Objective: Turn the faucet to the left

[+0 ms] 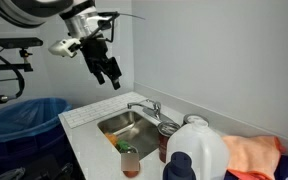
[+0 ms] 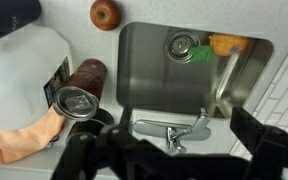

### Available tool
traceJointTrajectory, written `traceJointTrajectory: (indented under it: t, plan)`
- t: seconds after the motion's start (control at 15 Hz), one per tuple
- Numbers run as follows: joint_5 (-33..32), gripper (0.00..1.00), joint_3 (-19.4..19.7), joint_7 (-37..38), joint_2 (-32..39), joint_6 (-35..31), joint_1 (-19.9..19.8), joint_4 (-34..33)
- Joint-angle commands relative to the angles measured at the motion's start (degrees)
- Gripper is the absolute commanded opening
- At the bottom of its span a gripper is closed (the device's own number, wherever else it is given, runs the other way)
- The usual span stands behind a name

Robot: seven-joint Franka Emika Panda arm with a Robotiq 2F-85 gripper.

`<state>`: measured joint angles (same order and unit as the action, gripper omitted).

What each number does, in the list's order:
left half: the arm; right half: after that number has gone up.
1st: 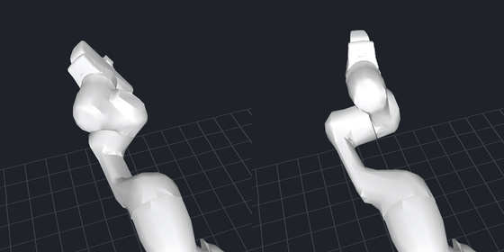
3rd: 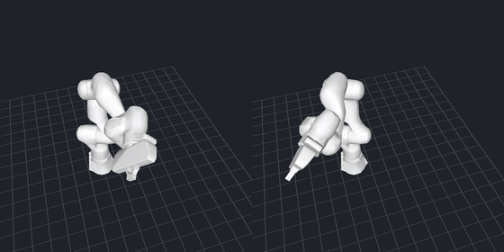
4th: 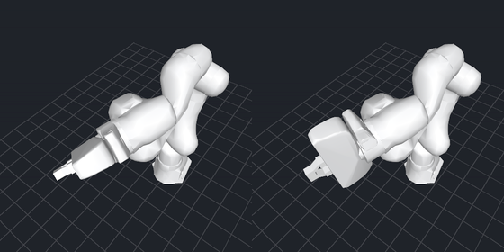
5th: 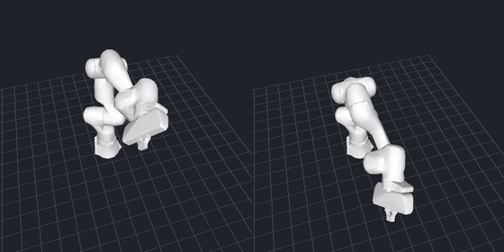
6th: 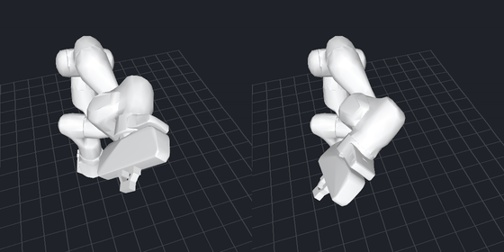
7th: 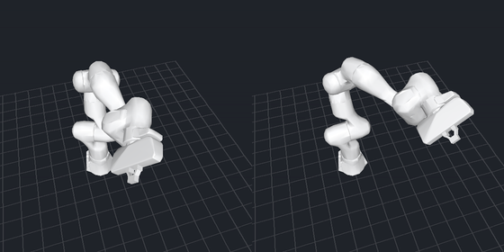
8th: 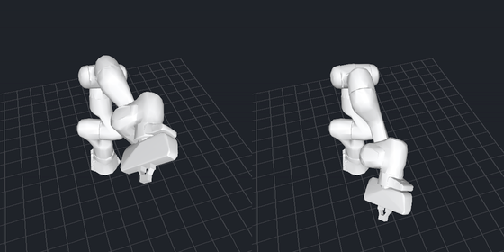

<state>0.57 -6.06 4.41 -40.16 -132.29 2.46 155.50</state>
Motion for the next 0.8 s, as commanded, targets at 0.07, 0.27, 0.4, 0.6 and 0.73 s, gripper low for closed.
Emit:
traceJointTrajectory:
  t: [0.07, 0.27, 0.4, 0.6, 0.73]
  plan:
    - [-0.81, 1.00, 1.94, -2.38, 13.61, -12.05, -0.40, -3.34]
    - [-0.41, 1.00, 2.80, -4.58, 21.64, -15.44, 0.43, -6.23]
    - [-0.33, 1.00, 2.75, -6.01, 26.66, -15.64, 0.81, -9.26]
    - [-0.46, 1.00, 2.57, -8.17, 33.82, -14.54, 0.96, -14.73]
    - [-0.58, 1.00, 2.54, -9.48, 37.86, -14.59, 0.81, -17.88]
